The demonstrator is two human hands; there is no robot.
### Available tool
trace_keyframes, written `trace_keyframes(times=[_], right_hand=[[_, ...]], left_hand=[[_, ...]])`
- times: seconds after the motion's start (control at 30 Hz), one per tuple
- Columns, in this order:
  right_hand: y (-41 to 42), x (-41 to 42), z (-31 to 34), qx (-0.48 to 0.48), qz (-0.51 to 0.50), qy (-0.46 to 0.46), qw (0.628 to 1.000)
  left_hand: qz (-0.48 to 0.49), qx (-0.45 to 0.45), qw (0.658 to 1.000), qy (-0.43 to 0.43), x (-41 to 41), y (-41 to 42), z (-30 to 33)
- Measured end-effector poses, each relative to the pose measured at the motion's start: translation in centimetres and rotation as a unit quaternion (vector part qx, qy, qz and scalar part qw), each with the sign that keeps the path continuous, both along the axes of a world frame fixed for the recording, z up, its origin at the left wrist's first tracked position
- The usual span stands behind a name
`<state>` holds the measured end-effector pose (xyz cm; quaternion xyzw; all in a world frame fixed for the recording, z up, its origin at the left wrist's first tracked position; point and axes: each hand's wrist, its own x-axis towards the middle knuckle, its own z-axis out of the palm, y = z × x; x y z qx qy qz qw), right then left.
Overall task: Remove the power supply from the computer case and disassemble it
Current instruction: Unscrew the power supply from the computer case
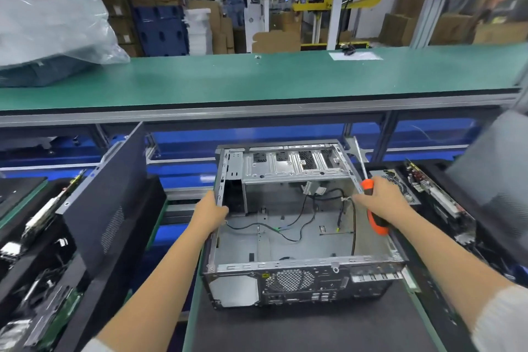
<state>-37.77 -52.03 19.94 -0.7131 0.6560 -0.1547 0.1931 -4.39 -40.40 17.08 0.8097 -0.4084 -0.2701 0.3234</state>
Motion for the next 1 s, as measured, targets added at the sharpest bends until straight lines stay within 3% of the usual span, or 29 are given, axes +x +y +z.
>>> trace_keyframes(times=[0.13, 0.27, 0.4, 0.57, 0.7, 0.83, 1.0], right_hand=[[-3.2, 0.6, -0.5, -0.016, -0.005, 0.092, 0.996], [-6.3, 1.3, -0.2, 0.044, -0.008, 0.093, 0.995], [-8.3, 1.8, -0.4, 0.122, 0.005, 0.128, 0.984], [-9.4, 1.1, -0.1, 0.134, 0.030, 0.101, 0.985], [-9.9, 0.5, 0.6, 0.091, 0.028, 0.075, 0.993], [-10.2, -0.2, 2.7, -0.016, 0.004, 0.044, 0.999], [-9.0, -0.8, 3.5, -0.171, -0.051, -0.077, 0.981]], left_hand=[[0.043, 0.007, 0.997, 0.068, 0.8, -2.1, -0.1], [0.077, 0.030, 0.990, 0.118, 1.5, -4.4, -0.2], [0.089, 0.057, 0.991, 0.085, 2.0, -5.9, -0.3], [0.085, 0.038, 0.993, 0.066, 2.0, -5.5, -0.6], [0.086, -0.021, 0.994, 0.064, 1.8, -5.4, 1.0], [0.093, -0.122, 0.988, 0.009, 1.2, -5.7, 4.4], [0.096, -0.296, 0.948, -0.067, 0.5, -5.9, 6.3]])
